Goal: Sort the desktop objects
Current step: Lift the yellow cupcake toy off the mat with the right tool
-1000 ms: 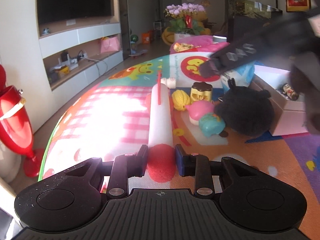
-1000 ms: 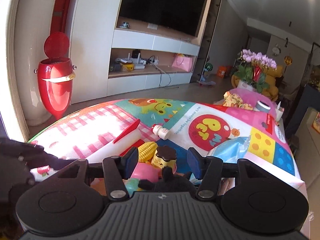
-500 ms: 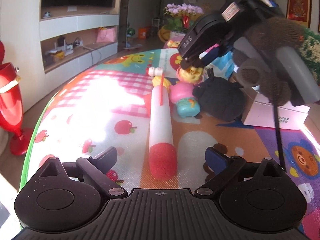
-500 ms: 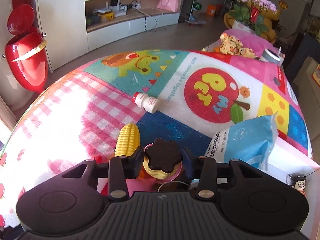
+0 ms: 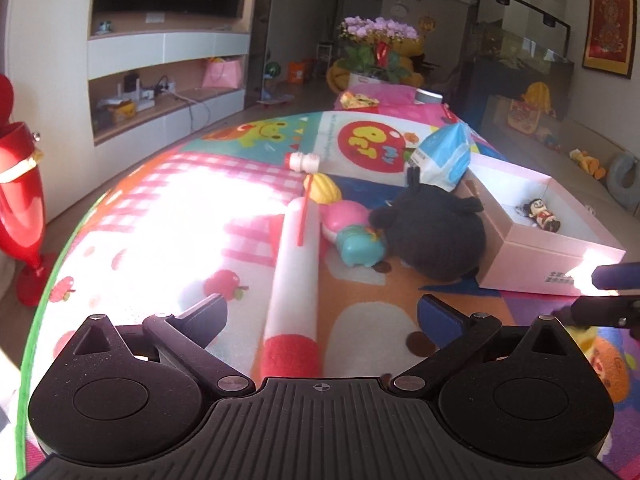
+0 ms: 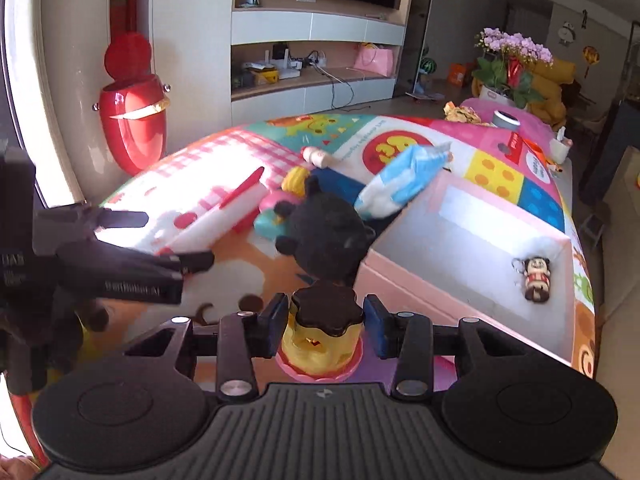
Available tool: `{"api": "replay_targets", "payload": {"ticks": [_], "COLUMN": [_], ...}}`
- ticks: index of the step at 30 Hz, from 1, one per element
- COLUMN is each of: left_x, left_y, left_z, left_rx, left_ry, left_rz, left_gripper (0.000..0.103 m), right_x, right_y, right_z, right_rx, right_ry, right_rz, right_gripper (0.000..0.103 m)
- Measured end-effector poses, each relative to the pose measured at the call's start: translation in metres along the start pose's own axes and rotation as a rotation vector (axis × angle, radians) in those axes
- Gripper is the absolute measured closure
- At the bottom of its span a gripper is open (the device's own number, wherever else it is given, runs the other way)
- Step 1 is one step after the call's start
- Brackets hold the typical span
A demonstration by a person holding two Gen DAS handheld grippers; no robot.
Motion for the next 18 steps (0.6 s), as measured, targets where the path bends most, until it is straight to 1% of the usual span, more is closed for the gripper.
{"api": "replay_targets", "payload": {"ticks": [2,3,4,5,6,7,8,9,10,12,14,17,18], "left_x": [0.014,0.025,0.034,0.045,0.059,0.068,0.076,0.085,0.088,0.084,0.074,0.056,0.047], "left_y": [0.001,-0.001,-0.002,-0.005,-0.009,-0.013,-0.016,-0.018,-0.019,-0.017,-0.014,-0.004,0.001], "left_z": [-0.010,-0.016,-0.021,-0.027,-0.035,-0.039,-0.042,-0.045,-0.046,-0.042,-0.035,-0.024,-0.019], "left_rx": [-0.053,-0.061,-0.086,-0.117,-0.162,-0.186,-0.194,-0.178,-0.150,-0.088,-0.042,-0.023,-0.021], "left_ry": [0.002,0.033,0.056,0.068,0.072,0.075,0.084,0.105,0.128,0.160,0.160,0.125,0.107], "left_rz": [-0.054,-0.082,-0.129,-0.195,-0.288,-0.348,-0.390,-0.395,-0.375,-0.291,-0.210,-0.117,-0.069], "left_gripper": [0.000,0.000,0.000,0.000,0.000,0.000,0.000,0.000,0.000,0.000,0.000,0.000,0.000], "right_x": [0.009,0.013,0.019,0.027,0.032,0.036,0.041,0.044,0.047,0.050,0.050,0.042,0.038], "right_y": [-0.003,-0.005,-0.007,-0.009,-0.010,-0.010,-0.009,-0.008,-0.008,-0.008,-0.009,-0.007,-0.005], "right_z": [-0.020,-0.026,-0.034,-0.044,-0.051,-0.058,-0.065,-0.072,-0.078,-0.089,-0.097,-0.106,-0.106], "right_rx": [0.015,0.025,0.035,0.045,0.049,0.048,0.044,0.040,0.037,0.035,0.040,0.041,0.038], "right_ry": [0.042,0.065,0.095,0.137,0.168,0.193,0.216,0.233,0.248,0.273,0.285,0.290,0.291], "right_rz": [-0.043,-0.057,-0.066,-0.074,-0.081,-0.090,-0.103,-0.117,-0.130,-0.149,-0.155,-0.123,-0.104], "right_gripper": [0.058,0.055,0.047,0.039,0.038,0.035,0.032,0.032,0.030,0.027,0.021,0.016,0.016]}}
Point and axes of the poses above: each gripper's, at about its wrist camera, not at the fingertips, and y roughly the way its jaws point, x to its right, z to its top, the point moved 9 cm from there along y, roughly the way its jaws point, and after that the axes turned 14 degrees about -y, right-handed, at the moved point
